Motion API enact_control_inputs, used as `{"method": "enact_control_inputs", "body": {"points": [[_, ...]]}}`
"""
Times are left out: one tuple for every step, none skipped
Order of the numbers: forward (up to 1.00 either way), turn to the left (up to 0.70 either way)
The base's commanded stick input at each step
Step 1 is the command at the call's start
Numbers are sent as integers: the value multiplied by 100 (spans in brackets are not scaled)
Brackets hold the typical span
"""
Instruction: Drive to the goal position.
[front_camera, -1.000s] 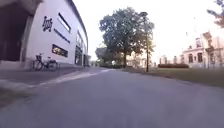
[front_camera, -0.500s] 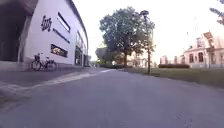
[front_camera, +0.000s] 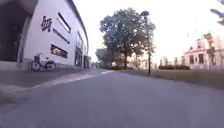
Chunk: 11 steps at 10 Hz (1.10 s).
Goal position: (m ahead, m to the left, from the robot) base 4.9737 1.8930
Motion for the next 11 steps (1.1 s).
{"method": "enact_control_inputs", "body": {"points": [[50, 0], [50, 0], [50, 0], [50, 0], [50, 0], [50, 0], [50, 0], [50, 0], [50, 0], [50, 0], [50, 0]]}}
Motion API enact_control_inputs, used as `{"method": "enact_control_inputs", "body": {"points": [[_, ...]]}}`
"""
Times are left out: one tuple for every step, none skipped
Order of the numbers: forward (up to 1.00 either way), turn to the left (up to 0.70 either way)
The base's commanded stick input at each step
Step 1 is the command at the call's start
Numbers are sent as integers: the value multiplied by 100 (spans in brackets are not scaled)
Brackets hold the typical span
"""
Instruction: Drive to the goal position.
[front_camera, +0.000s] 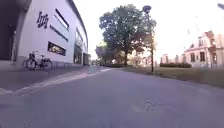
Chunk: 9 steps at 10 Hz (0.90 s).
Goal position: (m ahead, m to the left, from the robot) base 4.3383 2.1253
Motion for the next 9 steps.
{"method": "enact_control_inputs", "body": {"points": [[50, 0], [50, 0], [50, 0], [50, 0], [50, 0], [50, 0], [50, 26], [50, 50], [50, 50]]}}
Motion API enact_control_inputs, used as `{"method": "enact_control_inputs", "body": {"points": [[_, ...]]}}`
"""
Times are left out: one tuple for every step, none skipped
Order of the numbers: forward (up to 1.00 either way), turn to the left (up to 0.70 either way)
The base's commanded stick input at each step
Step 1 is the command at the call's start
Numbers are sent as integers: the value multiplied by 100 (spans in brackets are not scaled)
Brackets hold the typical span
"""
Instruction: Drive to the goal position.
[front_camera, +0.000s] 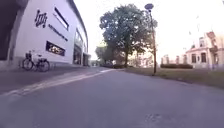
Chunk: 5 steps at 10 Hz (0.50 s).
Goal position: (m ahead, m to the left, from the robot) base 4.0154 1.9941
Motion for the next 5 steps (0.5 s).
{"method": "enact_control_inputs", "body": {"points": [[50, 50], [50, 41], [50, 13], [50, 3], [50, 10]]}}
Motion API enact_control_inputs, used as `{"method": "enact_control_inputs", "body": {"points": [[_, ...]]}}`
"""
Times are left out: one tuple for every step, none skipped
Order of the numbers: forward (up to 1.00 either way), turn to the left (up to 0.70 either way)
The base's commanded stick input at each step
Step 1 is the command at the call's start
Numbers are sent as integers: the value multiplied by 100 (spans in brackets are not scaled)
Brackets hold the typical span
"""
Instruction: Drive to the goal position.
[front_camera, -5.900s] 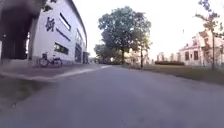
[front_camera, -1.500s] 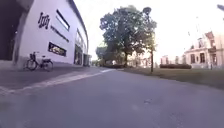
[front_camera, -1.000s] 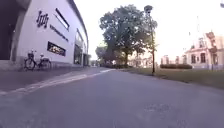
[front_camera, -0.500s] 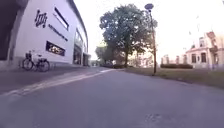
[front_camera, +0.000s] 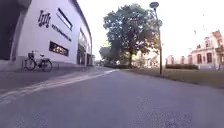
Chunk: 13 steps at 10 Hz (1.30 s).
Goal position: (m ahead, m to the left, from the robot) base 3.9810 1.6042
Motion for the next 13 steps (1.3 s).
{"method": "enact_control_inputs", "body": {"points": [[50, 16], [50, 23], [50, 29], [50, 36], [50, 42], [50, 49], [50, 33], [50, 12], [50, 0], [50, 0], [50, 0], [50, 0], [50, 0]]}}
